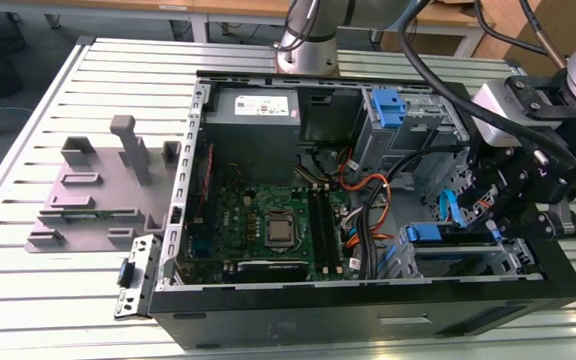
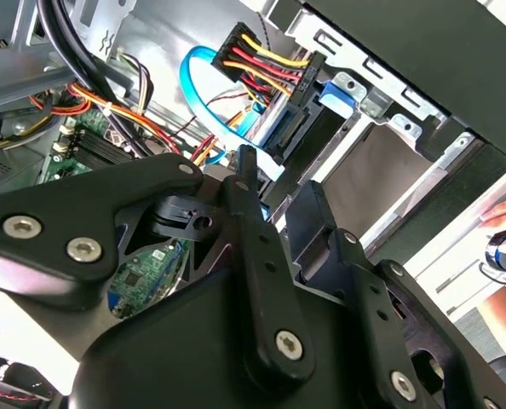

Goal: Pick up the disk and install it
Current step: 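Insert the second disk wire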

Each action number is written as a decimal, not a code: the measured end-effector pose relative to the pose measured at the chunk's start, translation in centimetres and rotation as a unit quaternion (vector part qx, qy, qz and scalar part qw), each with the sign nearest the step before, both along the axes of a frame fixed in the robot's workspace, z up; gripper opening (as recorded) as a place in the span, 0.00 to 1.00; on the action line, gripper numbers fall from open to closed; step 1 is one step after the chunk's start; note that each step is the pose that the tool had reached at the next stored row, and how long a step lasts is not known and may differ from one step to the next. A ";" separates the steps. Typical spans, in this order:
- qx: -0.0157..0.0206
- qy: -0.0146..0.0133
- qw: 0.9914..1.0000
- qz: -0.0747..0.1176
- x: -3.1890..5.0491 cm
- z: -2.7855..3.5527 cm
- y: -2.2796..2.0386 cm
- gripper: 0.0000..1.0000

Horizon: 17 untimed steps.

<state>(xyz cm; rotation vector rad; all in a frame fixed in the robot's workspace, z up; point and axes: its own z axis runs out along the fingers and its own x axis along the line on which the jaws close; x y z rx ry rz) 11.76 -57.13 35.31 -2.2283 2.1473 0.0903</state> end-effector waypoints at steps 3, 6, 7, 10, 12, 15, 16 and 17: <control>0.000 0.000 1.000 0.000 0.25 -0.01 0.00 0.41; 0.000 0.000 1.000 0.000 0.32 -0.02 0.00 0.41; 0.000 0.000 1.000 0.000 0.32 0.03 -0.01 0.41; 0.001 0.000 1.000 0.000 0.33 0.38 0.00 0.41; 0.001 0.000 1.000 0.000 0.33 0.48 0.00 0.41; 0.001 0.000 1.000 0.000 0.43 0.50 0.00 0.41; 0.001 0.000 1.000 0.000 0.56 0.50 0.00 0.41; 0.001 0.000 1.000 0.000 0.70 0.50 0.00 0.41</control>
